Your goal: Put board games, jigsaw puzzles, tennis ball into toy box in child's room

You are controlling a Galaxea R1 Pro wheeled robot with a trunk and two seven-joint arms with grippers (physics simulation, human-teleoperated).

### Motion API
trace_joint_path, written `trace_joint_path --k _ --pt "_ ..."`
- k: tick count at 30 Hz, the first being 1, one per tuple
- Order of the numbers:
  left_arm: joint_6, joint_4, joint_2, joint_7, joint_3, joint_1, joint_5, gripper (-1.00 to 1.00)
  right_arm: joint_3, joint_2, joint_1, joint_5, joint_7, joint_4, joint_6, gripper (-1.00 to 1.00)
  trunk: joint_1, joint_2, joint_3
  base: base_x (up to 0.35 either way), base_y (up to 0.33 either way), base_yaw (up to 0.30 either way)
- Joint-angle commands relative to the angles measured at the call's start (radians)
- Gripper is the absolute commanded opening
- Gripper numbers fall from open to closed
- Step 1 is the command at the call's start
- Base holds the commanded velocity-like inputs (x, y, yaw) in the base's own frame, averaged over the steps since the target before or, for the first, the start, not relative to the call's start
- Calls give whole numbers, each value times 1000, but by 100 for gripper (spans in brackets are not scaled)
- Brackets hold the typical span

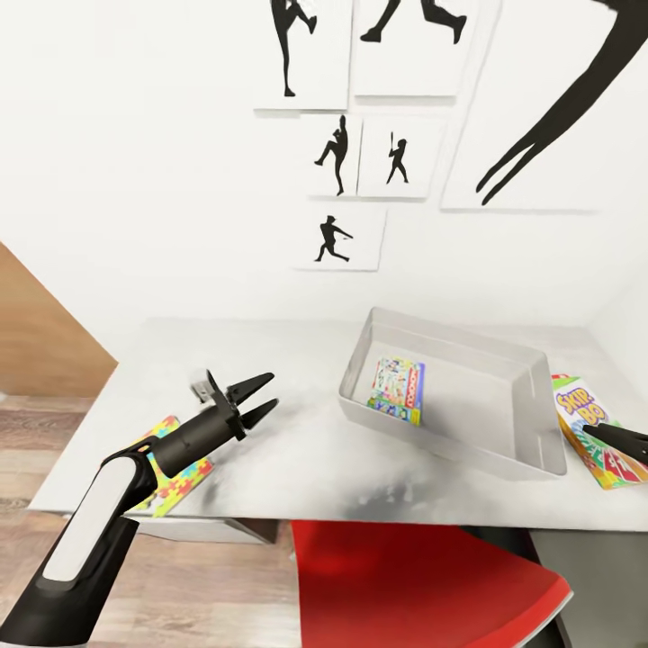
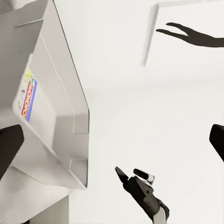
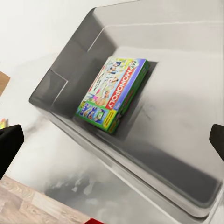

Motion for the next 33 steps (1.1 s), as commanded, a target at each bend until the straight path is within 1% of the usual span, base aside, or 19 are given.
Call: trace_joint_path --k 1,5,10,12,13,15,16,19,20,22,33 --pt "2 1 0 7 -1 -1 -3 100 0 0 -1 0 -1 0 5 100 1 -2 0 0 0 92" --pt "2 1 0 19 -2 -1 -5 100 2 0 -1 0 -6 0 8 100 1 -2 6 0 0 94" --pt "3 0 -5 28 -7 -3 -6 100 15 6 0 0 -9 0 11 100 1 -2 14 0 0 102" --pt "2 0 -16 34 -19 -7 -7 100 30 19 -1 0 -10 0 14 100 1 -2 17 0 0 93" --pt "2 0 -16 34 -19 -7 -7 100 30 19 -1 0 -10 0 14 100 1 -2 19 0 0 88" --pt "2 0 -29 41 -33 -12 -9 100 41 31 -4 0 -12 0 17 100 1 -2 22 0 0 68" --pt "2 0 -29 41 -33 -12 -9 100 41 31 -4 0 -12 0 17 100 1 -2 24 0 0 60" --pt "1 1 -43 49 -47 -22 -22 100 51 39 -8 -1 -14 0 20 100 1 -2 29 0 0 39" --pt "2 0 -54 52 -55 -27 -47 100 55 42 -9 -1 -15 0 23 100 1 -2 30 0 0 16" --pt "3 0 -59 52 -58 -28 -60 100 56 43 -10 -1 -15 0 24 100 1 -2 33 0 0 11" --pt "2 1 -66 56 -62 -31 -77 100 56 43 -12 0 -17 0 26 100 1 -2 51 0 0 5"
